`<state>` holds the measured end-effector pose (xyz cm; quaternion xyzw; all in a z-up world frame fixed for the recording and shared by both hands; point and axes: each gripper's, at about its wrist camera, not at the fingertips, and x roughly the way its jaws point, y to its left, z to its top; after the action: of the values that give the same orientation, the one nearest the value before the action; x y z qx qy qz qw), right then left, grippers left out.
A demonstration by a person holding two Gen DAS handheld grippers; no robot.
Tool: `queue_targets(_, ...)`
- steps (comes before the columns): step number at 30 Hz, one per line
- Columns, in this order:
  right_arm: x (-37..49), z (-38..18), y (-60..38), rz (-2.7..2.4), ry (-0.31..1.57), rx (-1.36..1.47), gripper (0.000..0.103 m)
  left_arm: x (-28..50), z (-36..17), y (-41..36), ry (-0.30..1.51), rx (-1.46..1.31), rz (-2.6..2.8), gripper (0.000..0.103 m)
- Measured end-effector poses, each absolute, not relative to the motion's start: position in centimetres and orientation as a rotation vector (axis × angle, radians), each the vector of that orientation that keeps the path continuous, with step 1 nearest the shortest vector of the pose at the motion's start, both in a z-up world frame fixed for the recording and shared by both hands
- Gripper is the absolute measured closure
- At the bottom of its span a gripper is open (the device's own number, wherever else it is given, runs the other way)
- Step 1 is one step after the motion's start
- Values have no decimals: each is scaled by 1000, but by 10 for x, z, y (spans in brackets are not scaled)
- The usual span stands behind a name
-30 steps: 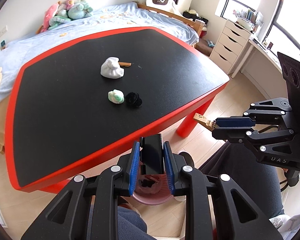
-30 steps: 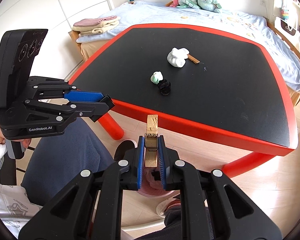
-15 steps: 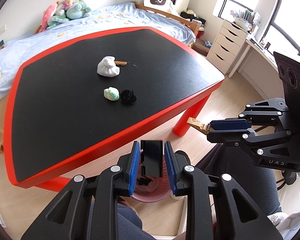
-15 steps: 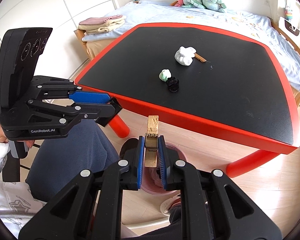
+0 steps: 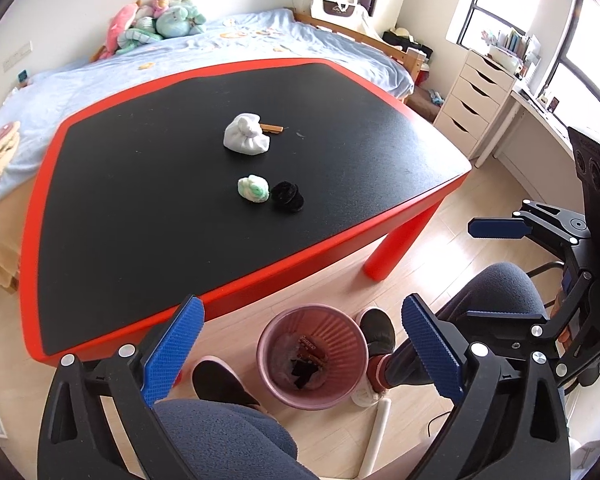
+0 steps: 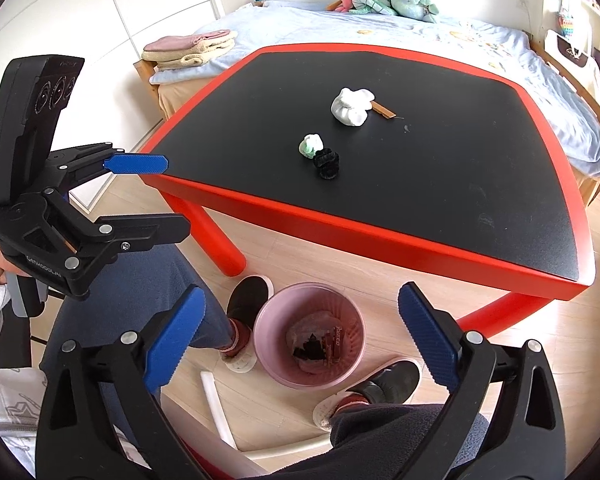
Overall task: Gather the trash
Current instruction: 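Open both grippers to drop the items into the wastebasket, then move both open grippers back over the table items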
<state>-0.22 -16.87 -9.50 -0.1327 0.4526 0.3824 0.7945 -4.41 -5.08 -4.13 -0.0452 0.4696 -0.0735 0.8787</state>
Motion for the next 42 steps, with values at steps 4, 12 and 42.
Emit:
queue_targets(4, -2, -94, -168, 827, 973, -283, 6, -44, -41, -49, 978, -104, -149, 8)
queue_targets(12, 2, -96, -164, 833, 980, -276, 5, -38, -42, -43, 988, -124, -144, 8)
queue_targets(42, 93, -120, -103, 857, 987, -385, 6, 54, -71, 5, 1049, -130, -123, 8)
